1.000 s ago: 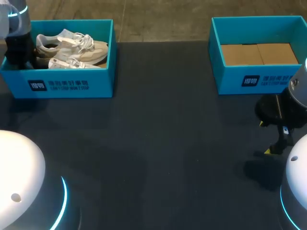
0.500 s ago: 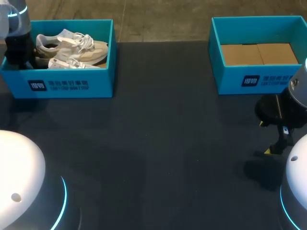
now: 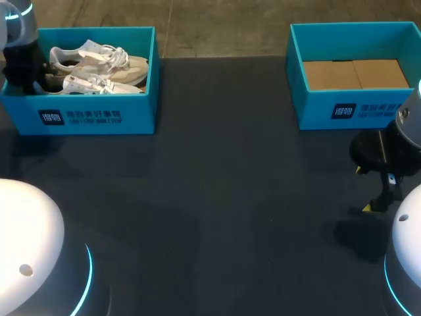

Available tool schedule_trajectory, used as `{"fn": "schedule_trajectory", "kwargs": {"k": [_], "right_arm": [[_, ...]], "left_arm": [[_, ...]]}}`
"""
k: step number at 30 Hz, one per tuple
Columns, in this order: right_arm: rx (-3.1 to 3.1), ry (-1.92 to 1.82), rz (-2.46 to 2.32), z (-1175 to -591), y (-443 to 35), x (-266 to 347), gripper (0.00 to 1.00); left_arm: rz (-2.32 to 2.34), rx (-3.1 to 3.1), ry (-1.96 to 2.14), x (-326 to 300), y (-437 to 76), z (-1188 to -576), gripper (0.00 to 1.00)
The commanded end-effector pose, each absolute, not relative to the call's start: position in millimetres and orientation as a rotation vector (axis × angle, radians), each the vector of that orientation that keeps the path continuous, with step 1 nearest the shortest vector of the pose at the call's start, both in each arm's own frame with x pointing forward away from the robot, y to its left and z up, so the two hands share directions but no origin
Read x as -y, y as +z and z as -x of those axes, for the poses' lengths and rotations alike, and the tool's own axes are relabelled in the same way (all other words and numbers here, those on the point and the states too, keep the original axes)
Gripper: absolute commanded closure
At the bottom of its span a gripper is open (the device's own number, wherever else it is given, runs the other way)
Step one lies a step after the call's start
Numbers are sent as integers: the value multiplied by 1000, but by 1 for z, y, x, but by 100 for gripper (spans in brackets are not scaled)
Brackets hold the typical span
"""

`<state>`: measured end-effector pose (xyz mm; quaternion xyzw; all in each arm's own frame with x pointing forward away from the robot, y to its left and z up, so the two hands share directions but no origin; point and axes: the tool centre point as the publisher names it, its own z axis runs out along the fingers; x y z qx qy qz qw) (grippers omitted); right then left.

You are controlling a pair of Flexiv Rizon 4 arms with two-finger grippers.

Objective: Take the shoe out of the shoebox, open the shoe tongue, remove and reinsert the insole, then place the shoe into the shoebox

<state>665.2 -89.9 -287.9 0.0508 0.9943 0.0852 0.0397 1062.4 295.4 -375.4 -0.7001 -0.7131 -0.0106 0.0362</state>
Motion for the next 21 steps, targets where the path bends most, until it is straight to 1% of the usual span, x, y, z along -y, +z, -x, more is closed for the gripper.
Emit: {"fn": "schedule_trajectory", "kwargs": {"k": [1,21], "right_arm": [[-3043,261,-154,-663,-288,91,0],[-3043,261,-154,-663,-288,91,0]], "left_arm": [[2149,2195,-38,-298,-365,-1063,100],[2148,2245,-80,-315,-320,-1067,100]]}}
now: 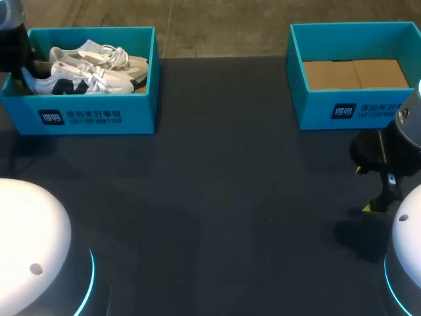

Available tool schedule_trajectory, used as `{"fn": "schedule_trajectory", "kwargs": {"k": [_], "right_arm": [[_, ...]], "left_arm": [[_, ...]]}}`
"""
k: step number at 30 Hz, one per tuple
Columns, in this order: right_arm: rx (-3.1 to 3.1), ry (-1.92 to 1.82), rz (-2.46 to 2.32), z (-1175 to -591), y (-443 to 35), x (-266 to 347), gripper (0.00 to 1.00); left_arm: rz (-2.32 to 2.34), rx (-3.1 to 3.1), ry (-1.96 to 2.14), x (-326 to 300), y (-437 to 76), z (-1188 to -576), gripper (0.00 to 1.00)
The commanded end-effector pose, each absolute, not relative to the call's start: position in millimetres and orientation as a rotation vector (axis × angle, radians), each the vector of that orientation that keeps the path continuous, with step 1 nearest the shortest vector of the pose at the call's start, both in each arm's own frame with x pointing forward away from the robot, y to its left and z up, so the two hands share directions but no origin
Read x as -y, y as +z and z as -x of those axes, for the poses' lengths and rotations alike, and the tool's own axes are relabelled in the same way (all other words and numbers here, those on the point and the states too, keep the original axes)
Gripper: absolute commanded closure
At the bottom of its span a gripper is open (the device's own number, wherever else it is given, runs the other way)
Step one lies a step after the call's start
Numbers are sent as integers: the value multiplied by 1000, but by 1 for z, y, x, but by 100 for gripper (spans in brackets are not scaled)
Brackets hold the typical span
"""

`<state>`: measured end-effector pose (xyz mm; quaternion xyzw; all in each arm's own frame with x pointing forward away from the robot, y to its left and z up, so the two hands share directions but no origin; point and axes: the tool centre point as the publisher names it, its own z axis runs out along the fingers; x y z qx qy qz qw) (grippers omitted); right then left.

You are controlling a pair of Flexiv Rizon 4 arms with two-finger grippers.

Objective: Take the shoe out of the shoebox, open the shoe tongue, remove and reinsert the insole, then place the shoe into the shoebox

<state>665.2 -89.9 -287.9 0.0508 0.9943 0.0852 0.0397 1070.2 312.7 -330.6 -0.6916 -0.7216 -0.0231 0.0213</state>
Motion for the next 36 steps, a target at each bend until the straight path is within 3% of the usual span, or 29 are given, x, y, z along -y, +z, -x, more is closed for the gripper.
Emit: {"fn": "schedule_trajectory", "kwargs": {"k": [1,22,36], "right_arm": [[-3043,261,-154,-663,-288,91,0],[-3043,261,-154,-663,-288,91,0],[-3043,261,-154,-663,-288,91,0]], "left_arm": [[2148,2250,-83,-317,-318,-1068,100],[2091,2338,-94,-320,-285,-1071,100],[2094,2337,-171,-321,-222,-1056,100]]}}
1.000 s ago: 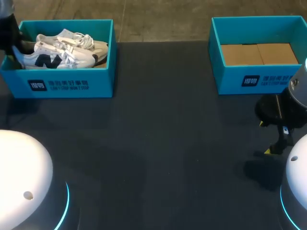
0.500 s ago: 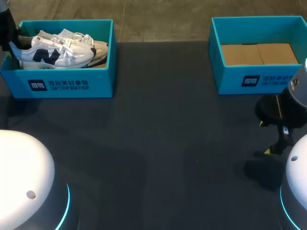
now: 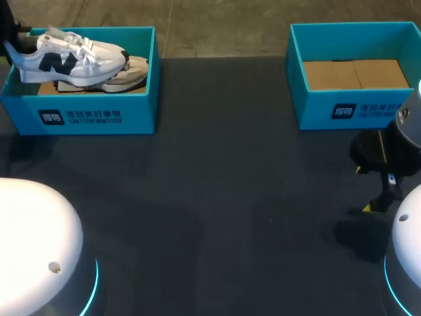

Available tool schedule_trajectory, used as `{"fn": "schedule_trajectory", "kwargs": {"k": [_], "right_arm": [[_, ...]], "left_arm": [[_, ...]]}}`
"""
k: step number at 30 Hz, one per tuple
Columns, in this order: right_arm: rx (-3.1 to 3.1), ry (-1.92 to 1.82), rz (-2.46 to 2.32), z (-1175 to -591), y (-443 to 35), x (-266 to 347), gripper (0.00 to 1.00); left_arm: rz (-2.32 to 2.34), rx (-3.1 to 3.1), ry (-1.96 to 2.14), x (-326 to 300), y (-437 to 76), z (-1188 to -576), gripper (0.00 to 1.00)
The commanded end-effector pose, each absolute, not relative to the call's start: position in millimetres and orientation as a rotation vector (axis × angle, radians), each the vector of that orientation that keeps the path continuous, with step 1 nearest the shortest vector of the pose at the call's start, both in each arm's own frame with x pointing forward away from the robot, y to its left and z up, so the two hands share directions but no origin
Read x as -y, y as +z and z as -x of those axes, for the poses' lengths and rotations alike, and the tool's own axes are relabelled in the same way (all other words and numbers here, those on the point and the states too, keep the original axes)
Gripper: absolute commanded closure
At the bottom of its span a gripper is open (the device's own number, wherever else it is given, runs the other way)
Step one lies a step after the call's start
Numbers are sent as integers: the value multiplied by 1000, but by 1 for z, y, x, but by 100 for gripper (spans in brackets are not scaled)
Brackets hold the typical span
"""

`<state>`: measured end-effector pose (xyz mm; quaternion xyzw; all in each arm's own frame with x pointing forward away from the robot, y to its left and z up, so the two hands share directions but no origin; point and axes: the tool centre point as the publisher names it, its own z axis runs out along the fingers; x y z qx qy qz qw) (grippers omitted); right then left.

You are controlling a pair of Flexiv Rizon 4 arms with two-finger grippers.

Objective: Take the shoe out of the shoebox, open the shoe tongue, remove and reinsert the insole, then place the shoe into the shoebox

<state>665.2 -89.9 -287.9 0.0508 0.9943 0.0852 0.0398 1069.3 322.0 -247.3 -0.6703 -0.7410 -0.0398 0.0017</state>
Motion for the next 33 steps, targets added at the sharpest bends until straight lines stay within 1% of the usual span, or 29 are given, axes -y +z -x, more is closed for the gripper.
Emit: {"fn": "schedule_trajectory", "kwargs": {"k": [1,6,13,24,33], "right_arm": [[-3043,261,-154,-663,-288,91,0],[-3043,261,-154,-663,-288,91,0],[-3043,261,-154,-663,-288,91,0],[-3043,261,-154,-663,-288,91,0],[-3043,261,-154,-663,-288,91,0]], "left_arm": [[2102,2336,-180,-322,-216,-1055,100],[2086,2359,-178,-324,-186,-1047,100],[2098,2342,-192,-320,-165,-1024,100],[2071,2319,-236,-285,-161,-955,100],[2105,2278,-222,-234,-162,-889,100]]}}
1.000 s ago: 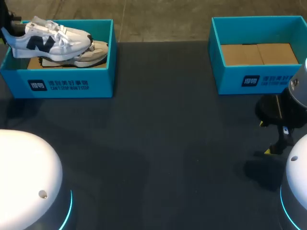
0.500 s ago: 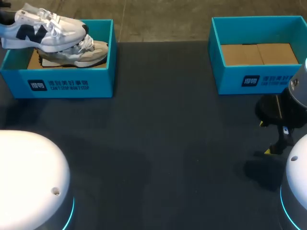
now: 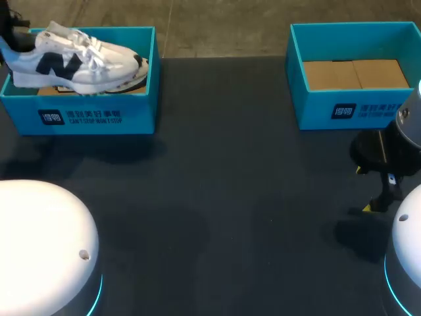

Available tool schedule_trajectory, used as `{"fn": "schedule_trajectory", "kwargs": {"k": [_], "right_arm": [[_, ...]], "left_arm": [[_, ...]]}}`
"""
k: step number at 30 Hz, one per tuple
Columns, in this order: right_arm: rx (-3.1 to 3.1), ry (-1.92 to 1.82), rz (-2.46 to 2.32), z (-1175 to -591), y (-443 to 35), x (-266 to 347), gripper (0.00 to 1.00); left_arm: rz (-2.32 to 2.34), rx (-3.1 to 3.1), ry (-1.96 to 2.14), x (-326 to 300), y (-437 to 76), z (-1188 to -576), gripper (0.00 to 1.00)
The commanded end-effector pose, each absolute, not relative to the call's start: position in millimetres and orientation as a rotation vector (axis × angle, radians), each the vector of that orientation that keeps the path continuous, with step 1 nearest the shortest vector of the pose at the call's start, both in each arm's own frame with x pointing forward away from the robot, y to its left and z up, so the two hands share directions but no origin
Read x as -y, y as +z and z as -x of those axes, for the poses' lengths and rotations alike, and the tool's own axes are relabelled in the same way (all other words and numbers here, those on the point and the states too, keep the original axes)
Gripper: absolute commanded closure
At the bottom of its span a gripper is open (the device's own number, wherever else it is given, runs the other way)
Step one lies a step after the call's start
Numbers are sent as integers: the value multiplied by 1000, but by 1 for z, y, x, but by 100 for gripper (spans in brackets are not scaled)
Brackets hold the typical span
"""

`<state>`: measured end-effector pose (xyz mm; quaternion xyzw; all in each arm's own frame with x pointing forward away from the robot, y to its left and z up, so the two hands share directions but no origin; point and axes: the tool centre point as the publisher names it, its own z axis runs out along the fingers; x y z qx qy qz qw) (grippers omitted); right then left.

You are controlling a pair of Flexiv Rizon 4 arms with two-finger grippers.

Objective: Take the shoe out of the shoebox, open the shoe tongue, remove and reinsert the insole, then place the shoe into the shoebox

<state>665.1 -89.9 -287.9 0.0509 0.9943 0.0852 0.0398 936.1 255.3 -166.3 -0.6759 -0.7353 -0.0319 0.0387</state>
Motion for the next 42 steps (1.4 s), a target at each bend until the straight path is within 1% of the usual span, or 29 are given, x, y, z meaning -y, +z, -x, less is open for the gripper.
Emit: {"fn": "schedule_trajectory", "kwargs": {"k": [1,7,15,21,29,32,42], "right_arm": [[-3043,261,-154,-663,-288,91,0],[-3043,261,-154,-663,-288,91,0],[-3043,261,-154,-663,-288,91,0],[-3043,261,-154,-663,-288,91,0],[-3043,261,-154,-663,-288,91,0],[-3043,261,-154,-663,-288,91,0],[-3043,261,-154,-663,-288,91,0]], "left_arm": [[2104,2280,-227,-227,-162,-882,100],[2083,2285,-250,-186,-168,-843,100],[2070,2248,-241,-132,-194,-795,100],[2048,2237,-227,-105,-210,-771,100],[2044,2219,-224,-84,-218,-744,100],[2049,2201,-153,-80,-220,-732,100],[2049,2201,-153,-80,-220,-732,100]]}}
